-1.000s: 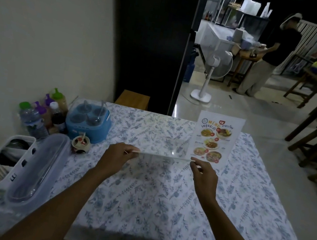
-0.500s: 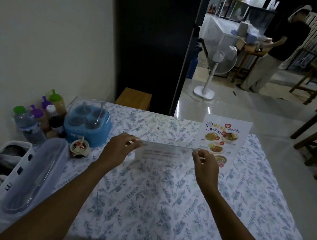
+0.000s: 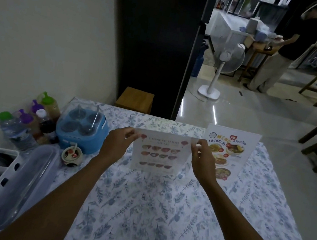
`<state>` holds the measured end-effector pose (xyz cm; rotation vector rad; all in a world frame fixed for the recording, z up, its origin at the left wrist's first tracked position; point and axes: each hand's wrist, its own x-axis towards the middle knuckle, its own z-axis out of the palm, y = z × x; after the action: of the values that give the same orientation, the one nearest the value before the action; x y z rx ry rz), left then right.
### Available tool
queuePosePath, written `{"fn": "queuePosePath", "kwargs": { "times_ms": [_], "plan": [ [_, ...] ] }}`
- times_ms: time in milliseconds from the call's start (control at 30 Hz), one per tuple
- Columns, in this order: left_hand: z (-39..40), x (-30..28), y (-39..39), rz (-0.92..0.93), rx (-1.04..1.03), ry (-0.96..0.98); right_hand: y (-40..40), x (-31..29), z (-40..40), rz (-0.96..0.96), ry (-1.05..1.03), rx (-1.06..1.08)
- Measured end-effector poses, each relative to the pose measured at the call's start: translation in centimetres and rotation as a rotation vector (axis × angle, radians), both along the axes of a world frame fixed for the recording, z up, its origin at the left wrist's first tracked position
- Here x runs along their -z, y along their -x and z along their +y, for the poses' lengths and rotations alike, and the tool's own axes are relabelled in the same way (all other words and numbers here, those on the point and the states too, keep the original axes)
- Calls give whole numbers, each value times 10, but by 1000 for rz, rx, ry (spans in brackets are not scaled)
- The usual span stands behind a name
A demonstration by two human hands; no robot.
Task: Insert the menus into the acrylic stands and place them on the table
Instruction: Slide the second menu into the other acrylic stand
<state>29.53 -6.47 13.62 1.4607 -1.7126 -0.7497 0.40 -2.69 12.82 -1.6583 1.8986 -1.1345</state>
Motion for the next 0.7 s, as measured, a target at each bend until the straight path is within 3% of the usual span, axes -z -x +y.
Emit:
{"fn": "queuePosePath", "kwargs": {
  "times_ms": [700],
  "plan": [
    [-53, 8, 9, -33, -114, -87, 6, -3, -56, -41, -81, -64]
  ]
}}
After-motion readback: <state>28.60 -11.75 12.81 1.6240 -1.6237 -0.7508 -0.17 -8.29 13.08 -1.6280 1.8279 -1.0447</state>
